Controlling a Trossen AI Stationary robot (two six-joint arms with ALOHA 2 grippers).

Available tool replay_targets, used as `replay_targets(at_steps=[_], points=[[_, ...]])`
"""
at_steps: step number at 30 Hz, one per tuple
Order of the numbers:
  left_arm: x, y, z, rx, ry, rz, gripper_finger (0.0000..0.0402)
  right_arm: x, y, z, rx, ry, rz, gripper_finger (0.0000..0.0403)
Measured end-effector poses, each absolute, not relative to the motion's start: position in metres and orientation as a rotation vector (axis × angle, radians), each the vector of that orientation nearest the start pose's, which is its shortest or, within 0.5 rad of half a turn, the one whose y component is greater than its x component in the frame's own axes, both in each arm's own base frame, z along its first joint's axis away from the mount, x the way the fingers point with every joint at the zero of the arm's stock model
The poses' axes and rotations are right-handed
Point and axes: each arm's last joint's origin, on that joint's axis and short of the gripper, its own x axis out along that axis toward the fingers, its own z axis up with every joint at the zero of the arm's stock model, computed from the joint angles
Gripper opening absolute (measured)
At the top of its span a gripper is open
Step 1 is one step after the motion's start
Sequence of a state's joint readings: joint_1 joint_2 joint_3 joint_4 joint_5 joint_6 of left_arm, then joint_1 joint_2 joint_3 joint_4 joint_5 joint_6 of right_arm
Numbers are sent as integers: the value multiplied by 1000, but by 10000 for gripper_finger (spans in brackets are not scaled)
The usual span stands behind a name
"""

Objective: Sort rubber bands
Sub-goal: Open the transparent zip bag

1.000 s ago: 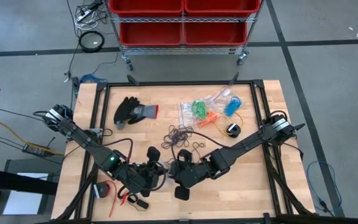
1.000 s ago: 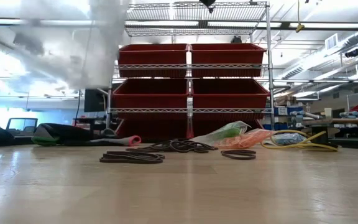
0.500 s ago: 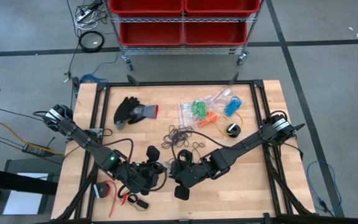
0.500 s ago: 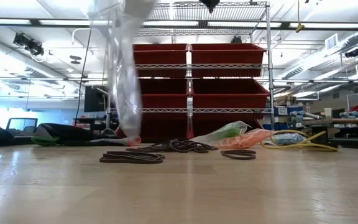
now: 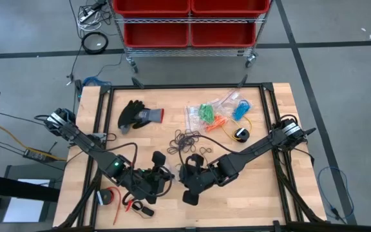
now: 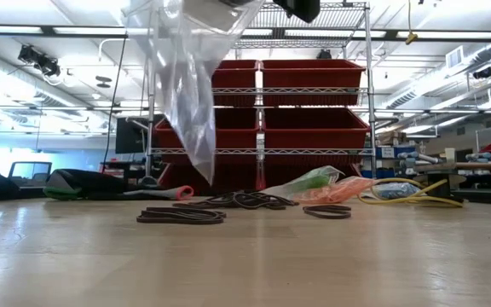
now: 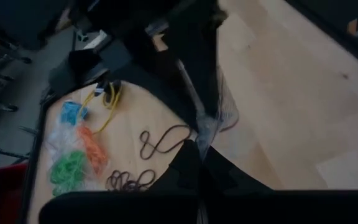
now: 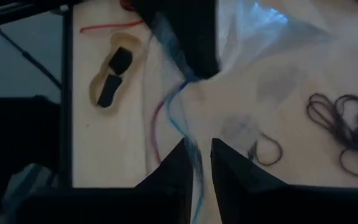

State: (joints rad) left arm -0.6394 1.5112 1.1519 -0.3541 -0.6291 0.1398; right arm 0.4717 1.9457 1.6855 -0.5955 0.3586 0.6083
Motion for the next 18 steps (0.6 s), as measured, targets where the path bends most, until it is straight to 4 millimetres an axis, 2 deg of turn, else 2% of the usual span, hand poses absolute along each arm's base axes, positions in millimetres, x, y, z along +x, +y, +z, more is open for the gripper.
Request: replay_targets(at_steps=[6,15,18], points=[[271,-179,277,518,584,-95,0,392,187,277,175,703,-151,43],[272,-180,279,508,561,-82,0,389,187,273,198,774,-123,40],[273,-177,278,515,574,-71,0,390,190,275,202,737,-124,38]])
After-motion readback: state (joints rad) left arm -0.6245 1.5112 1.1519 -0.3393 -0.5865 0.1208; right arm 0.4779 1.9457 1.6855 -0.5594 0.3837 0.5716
